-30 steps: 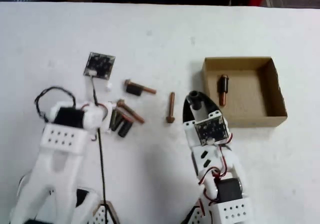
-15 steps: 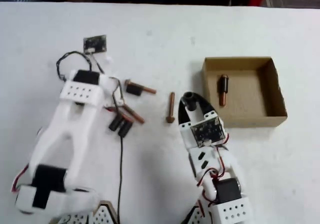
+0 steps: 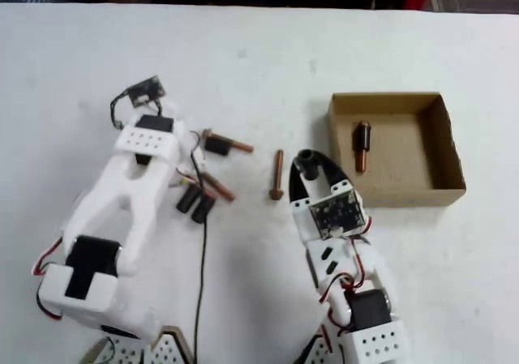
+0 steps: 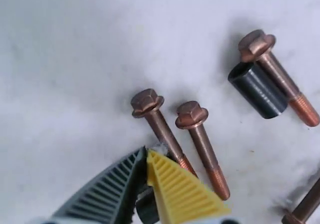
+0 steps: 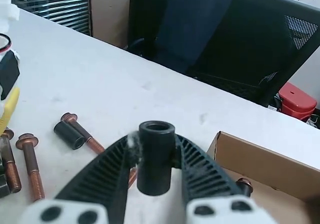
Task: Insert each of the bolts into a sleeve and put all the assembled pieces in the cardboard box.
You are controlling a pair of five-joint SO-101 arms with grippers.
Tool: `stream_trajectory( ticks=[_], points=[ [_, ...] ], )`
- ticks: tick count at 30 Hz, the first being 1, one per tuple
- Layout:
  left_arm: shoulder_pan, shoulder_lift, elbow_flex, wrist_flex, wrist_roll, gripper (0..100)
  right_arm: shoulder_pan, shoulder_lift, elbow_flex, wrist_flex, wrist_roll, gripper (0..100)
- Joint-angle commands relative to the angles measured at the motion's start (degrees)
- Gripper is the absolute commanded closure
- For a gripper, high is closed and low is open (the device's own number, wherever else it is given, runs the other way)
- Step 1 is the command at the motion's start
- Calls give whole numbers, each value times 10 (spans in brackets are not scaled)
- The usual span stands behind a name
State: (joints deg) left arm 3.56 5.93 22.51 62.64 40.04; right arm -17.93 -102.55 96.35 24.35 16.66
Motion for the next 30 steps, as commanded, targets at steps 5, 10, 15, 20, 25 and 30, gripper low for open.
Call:
stream_trajectory(
  ticks=[5,10,15,20,25,30],
  points=[
    [2,0,-29,-38,21,970,-5,-6,5,-12,-2,981],
    [0,2,-23,-35,24,864,-5,-6,5,-12,-2,981],
    [0,2,-11,-39,25,843,-5,-6,5,-12,-1,981],
    [-15,3,12,-68,25,843,-5,-6,5,-11,-1,981],
    [-32,3,47,-104,25,843,-5,-6,5,-11,-1,981],
    [-32,3,51,-104,25,843,-5,-6,5,-11,-1,981]
  ],
)
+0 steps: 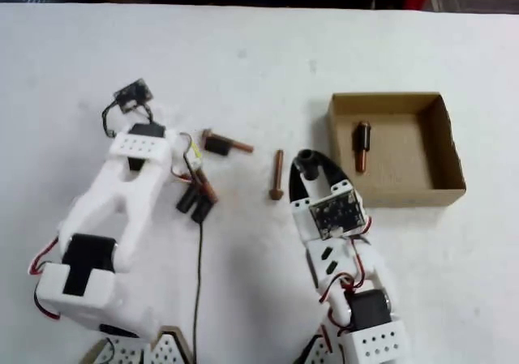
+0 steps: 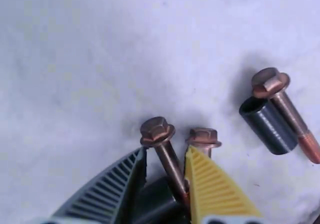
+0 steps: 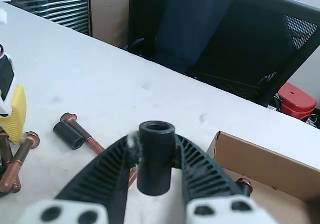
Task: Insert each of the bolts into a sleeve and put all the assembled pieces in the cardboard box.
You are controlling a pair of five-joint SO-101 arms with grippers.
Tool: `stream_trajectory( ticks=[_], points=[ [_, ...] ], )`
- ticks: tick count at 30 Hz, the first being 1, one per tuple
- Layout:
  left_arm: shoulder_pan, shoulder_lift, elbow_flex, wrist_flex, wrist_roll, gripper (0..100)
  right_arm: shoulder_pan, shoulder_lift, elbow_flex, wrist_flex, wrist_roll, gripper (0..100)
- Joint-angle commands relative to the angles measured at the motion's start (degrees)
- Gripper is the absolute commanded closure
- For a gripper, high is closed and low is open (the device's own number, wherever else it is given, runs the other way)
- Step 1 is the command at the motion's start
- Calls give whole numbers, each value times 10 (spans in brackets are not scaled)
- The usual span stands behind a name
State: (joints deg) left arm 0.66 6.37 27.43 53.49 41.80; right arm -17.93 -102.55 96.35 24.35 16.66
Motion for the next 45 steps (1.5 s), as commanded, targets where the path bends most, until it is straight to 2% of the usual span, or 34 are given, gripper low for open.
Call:
stream_trajectory(
  ticks=[1,10,18,20,23,28,37,45],
  points=[
    [-3,-1,3,-8,7,843,-5,-6,5,-11,-1,981],
    [-3,6,22,-44,7,843,-5,-5,5,-11,-1,981],
    [-15,87,-37,-47,6,845,-5,-5,5,-11,-1,981],
    [-22,95,-52,-47,4,875,-5,-5,5,-11,-1,981],
    [-21,97,-71,-48,2,976,-5,-5,5,-11,-1,981],
    [-20,102,-88,-54,-11,939,-5,-3,5,-11,-1,981],
    [-21,148,-121,-113,-127,937,-5,-5,5,4,-1,981],
    [-17,149,-154,-109,-295,940,-7,-3,5,8,-1,981]
  ],
)
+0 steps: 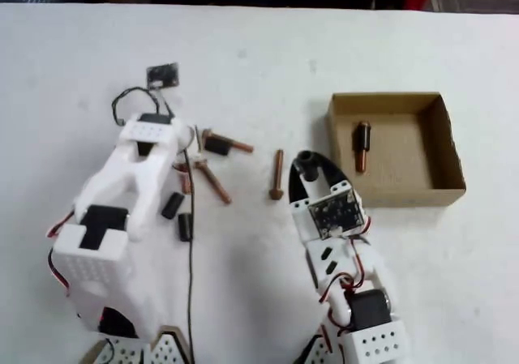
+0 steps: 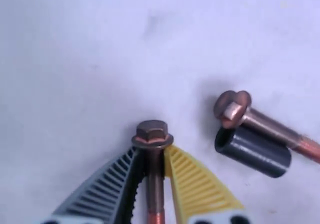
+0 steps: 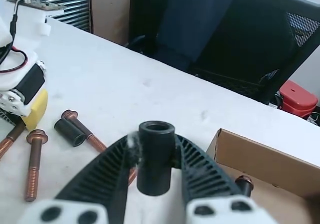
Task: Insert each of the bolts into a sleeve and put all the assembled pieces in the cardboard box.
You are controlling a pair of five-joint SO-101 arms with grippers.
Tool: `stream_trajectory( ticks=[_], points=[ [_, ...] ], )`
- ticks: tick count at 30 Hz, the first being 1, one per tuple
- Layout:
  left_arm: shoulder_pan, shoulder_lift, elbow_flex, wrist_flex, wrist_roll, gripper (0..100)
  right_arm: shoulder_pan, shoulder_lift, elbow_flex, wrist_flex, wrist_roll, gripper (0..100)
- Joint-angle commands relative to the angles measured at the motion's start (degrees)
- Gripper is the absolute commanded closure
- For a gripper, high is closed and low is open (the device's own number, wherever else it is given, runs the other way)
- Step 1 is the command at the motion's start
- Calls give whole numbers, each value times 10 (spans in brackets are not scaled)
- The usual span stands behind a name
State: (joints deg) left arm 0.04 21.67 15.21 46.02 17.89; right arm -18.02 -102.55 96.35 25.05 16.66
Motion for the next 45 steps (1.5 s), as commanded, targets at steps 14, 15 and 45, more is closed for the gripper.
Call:
stream_trajectory(
  ticks=[14,15,45],
  points=[
    [-11,-12,-42,-34,-156,940,-8,-2,5,3,-1,978],
    [-11,-19,-46,-34,-156,940,-8,-2,5,7,-1,978],
    [102,-668,136,55,-196,978,-135,-5,5,-49,-103,981]
  ],
)
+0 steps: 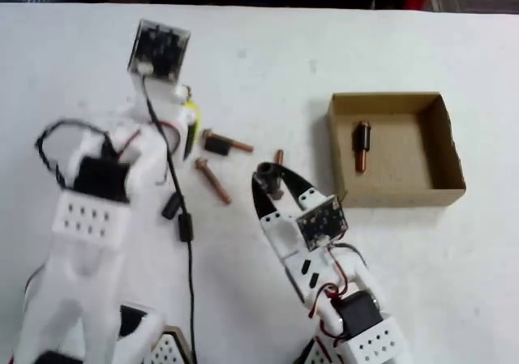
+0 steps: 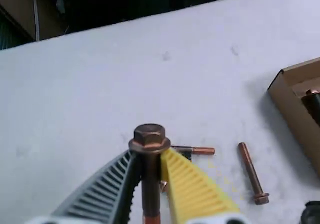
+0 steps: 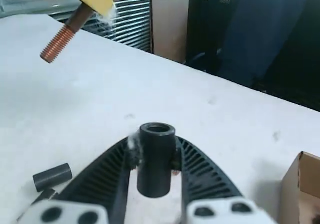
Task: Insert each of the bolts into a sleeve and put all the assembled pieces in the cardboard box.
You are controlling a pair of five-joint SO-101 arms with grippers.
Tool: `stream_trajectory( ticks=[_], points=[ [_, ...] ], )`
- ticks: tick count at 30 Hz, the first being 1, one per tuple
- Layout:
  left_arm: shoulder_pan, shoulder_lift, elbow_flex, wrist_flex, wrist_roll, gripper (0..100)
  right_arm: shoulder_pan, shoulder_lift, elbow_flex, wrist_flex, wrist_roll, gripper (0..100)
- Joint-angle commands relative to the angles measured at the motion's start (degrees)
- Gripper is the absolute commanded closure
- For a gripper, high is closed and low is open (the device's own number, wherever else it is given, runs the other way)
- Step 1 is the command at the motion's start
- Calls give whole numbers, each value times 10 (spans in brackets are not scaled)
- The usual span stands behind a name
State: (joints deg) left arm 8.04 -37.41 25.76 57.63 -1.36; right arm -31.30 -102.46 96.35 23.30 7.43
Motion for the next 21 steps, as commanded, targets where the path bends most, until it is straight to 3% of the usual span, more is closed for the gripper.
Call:
stream_trajectory(
  ticks=[1,11,15,21],
  points=[
    [31,-99,51,-84,-4,978,-2,-6,5,-45,-11,981],
    [90,-262,199,-282,-4,978,-7,-6,5,-126,-38,981],
    [108,-301,219,-330,-3,978,-7,-6,5,-133,-85,981],
    [183,-332,273,-403,-3,978,-7,-6,5,-132,-84,981]
  ],
)
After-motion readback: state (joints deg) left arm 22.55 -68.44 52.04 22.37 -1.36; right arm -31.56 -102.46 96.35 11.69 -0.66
